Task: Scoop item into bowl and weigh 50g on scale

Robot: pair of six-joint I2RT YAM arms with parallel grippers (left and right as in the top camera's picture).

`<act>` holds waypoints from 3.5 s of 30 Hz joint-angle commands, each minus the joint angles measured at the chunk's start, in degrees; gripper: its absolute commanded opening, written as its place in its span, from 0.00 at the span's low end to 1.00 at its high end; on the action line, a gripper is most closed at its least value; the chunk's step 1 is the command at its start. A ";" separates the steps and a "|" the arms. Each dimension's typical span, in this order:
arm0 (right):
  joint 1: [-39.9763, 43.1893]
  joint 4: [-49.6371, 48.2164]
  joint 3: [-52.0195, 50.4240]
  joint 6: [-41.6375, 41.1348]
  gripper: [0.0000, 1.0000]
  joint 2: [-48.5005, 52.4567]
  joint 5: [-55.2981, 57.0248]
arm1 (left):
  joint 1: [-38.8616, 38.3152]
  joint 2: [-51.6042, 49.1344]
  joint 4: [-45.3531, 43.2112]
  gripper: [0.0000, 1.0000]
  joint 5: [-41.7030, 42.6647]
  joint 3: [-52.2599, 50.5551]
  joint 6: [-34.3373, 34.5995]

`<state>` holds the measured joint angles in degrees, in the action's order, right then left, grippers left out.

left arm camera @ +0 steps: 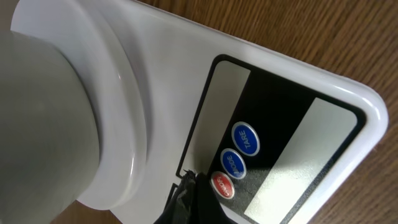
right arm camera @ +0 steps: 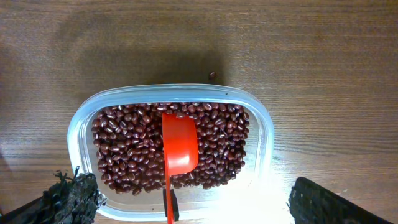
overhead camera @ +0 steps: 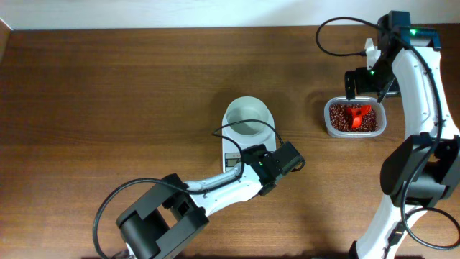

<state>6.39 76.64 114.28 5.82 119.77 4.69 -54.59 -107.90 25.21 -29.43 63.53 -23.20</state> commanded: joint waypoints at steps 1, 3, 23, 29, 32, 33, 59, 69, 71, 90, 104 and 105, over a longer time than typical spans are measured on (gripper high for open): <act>0.07 0.04 0.90 -0.24 0.99 -0.24 -0.09 | -0.04 -1.09 -0.37 0.00 -1.01 -0.50 -0.72; 0.07 0.04 0.90 -0.26 0.99 -0.24 -0.09 | -0.04 -1.27 -0.42 0.00 -1.03 -0.50 -0.72; 0.07 0.04 0.90 -0.26 0.99 -0.24 -0.09 | -0.42 -4.61 4.09 0.00 11.98 -0.55 -7.37; 0.07 0.04 0.90 -0.26 0.99 -0.24 -0.09 | -0.44 -4.61 7.80 0.00 16.04 -0.33 -8.22; 0.07 0.04 0.90 -0.26 0.99 -0.24 -0.09 | -0.44 -4.59 14.23 0.00 22.47 3.02 -9.49; 0.07 0.04 0.90 -0.26 0.99 -0.24 -0.09 | -0.44 -4.35 15.74 0.00 24.20 4.17 -9.49; 0.07 0.04 0.90 -0.26 0.99 -0.24 -0.09 | 31.78 13.16 18.10 0.00 39.17 14.62 30.49; 0.07 0.04 0.90 -0.26 0.99 -0.24 -0.09 | 35.91 13.18 30.25 0.02 40.35 14.80 31.28; 0.07 0.04 0.90 -0.24 0.99 -0.24 -0.09 | 35.65 13.18 33.05 0.00 42.36 17.57 30.10; 0.07 0.04 0.92 -0.26 0.99 -0.24 -0.09 | 20.81 13.14 40.87 0.99 36.00 25.03 30.03; 0.07 0.04 0.90 -0.26 0.99 -0.24 -0.09 | 20.81 13.14 40.87 0.99 36.00 25.03 30.03; 0.07 0.04 0.92 -0.26 0.99 -0.24 -0.09 | 20.81 13.14 40.87 0.99 36.00 25.03 30.03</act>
<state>6.39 76.66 114.32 5.85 119.77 4.69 -33.69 -94.74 66.19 6.81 87.64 6.92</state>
